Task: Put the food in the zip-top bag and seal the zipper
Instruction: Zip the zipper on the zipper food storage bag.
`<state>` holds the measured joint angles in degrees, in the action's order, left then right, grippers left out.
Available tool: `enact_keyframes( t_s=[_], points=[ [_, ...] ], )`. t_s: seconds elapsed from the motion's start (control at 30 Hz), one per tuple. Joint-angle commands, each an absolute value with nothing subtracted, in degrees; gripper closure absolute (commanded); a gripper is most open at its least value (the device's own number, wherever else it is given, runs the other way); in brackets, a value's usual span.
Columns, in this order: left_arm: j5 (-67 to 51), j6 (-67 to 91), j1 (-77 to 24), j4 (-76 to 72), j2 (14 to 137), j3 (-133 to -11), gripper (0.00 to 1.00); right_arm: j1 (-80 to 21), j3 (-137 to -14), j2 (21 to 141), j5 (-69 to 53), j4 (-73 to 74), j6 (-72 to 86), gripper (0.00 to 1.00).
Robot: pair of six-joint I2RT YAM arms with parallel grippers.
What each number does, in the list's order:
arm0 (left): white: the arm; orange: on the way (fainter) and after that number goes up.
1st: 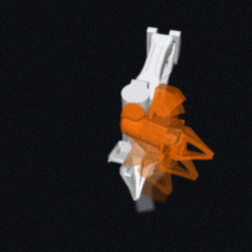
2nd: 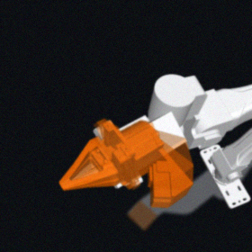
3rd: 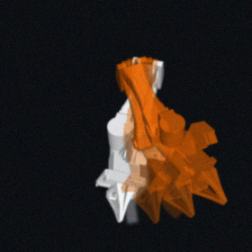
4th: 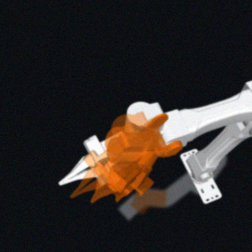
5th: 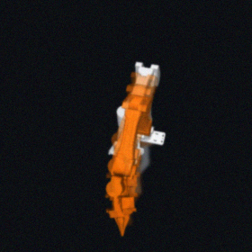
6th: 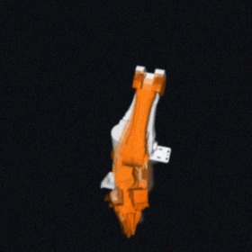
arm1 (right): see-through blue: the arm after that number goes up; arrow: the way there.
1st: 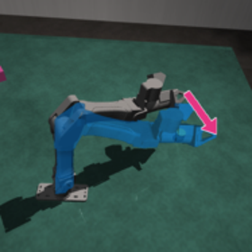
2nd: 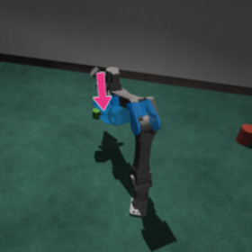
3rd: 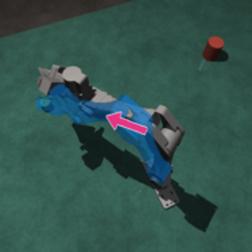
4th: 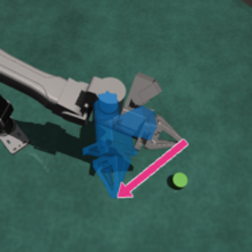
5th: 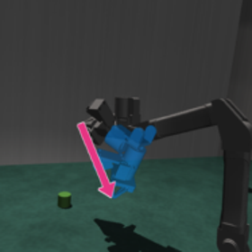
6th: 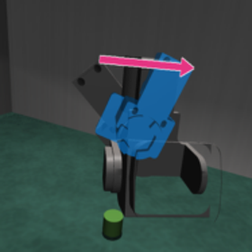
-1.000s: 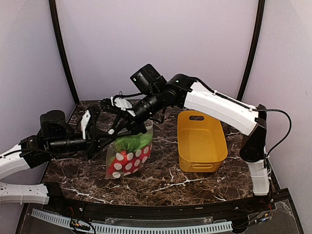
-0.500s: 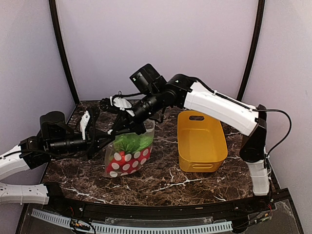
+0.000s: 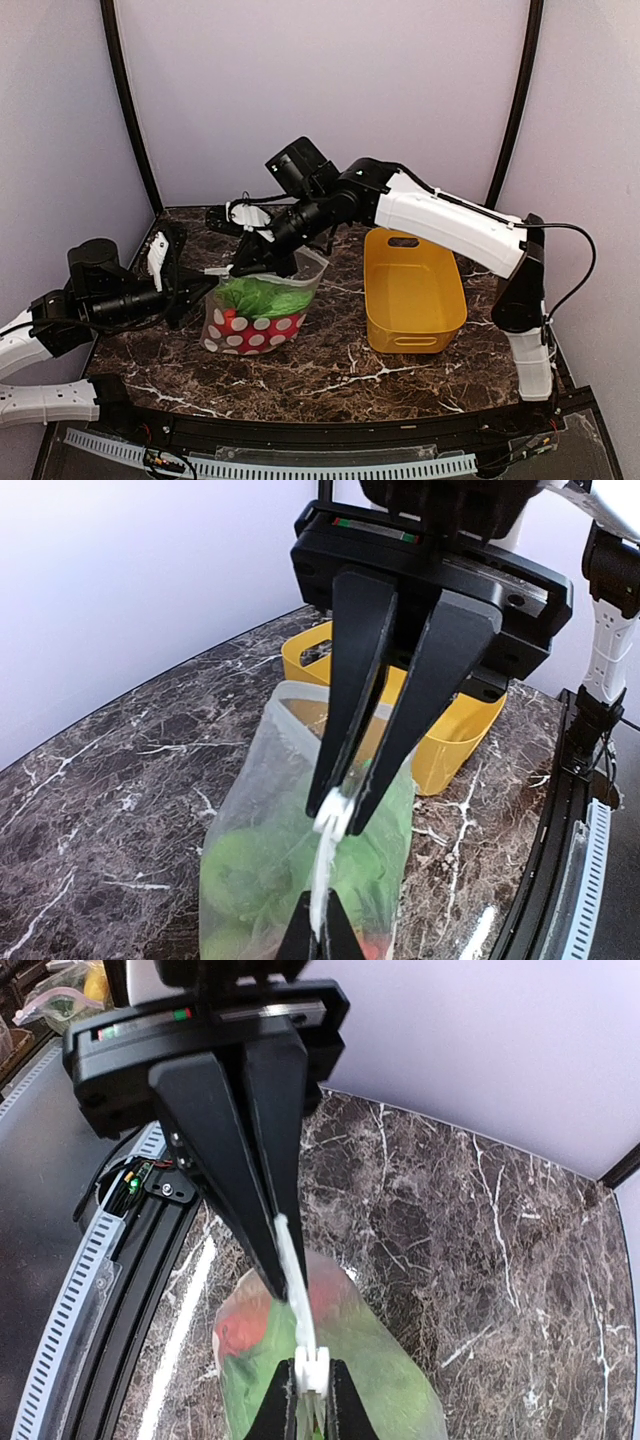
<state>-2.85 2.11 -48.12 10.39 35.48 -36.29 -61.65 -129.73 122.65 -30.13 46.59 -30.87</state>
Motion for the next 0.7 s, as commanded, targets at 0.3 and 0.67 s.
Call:
enact_keyframes(
  t_s=[0.3,0.67],
  points=[
    [5.6,1.8,-48.1,12.8,28.7,-31.9,0.99,-53.6,-119.9,118.8,-24.7,50.5,-31.0,1.0],
    [7.6,1.3,-48.1,14.1,27.7,-31.4,0.99,-47.5,-108.0,112.5,-24.0,50.5,-31.8,1.0]
  ],
)
